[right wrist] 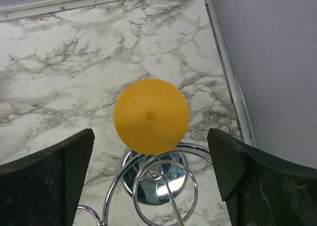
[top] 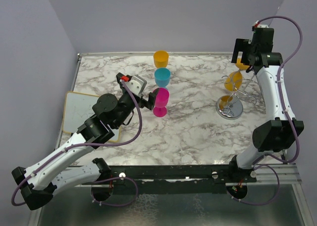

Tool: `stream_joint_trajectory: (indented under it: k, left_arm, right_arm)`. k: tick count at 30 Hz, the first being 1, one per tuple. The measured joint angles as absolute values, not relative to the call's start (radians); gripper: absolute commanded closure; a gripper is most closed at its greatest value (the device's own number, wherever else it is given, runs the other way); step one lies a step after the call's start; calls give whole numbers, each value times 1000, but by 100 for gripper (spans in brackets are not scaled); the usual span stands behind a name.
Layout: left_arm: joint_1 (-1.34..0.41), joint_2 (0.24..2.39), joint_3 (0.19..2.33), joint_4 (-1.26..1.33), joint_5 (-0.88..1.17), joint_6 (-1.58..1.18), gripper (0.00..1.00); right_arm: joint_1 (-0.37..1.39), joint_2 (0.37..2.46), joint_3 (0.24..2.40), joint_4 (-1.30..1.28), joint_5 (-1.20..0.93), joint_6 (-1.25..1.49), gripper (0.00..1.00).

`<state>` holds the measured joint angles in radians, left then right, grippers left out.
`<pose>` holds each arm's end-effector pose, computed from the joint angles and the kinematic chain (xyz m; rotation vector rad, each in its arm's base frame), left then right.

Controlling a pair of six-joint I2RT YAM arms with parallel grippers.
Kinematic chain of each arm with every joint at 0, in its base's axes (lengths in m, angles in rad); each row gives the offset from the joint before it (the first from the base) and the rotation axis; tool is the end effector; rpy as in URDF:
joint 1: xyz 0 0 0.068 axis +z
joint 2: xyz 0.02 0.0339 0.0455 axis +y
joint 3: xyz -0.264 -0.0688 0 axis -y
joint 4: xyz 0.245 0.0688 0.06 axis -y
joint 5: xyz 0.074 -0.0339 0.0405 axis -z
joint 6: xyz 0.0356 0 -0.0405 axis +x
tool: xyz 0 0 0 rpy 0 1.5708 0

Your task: Take the wine glass off the wine glass rack

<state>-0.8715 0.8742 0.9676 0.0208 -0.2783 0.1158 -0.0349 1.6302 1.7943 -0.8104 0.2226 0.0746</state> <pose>0.1340 -0.1441 0.4109 0.4887 1.3910 -0.4129 0.3539 -0.0202 0.4108 0.2432 2.1942 -0.2245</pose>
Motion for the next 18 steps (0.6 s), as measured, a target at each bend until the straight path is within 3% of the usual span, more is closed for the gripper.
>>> stream_joint_trajectory:
  k: [18]
  left_arm:
    - [-871, 875, 968, 21, -278, 116, 0]
  right_arm:
    - [-50, 1682, 1794, -814, 208, 75, 0]
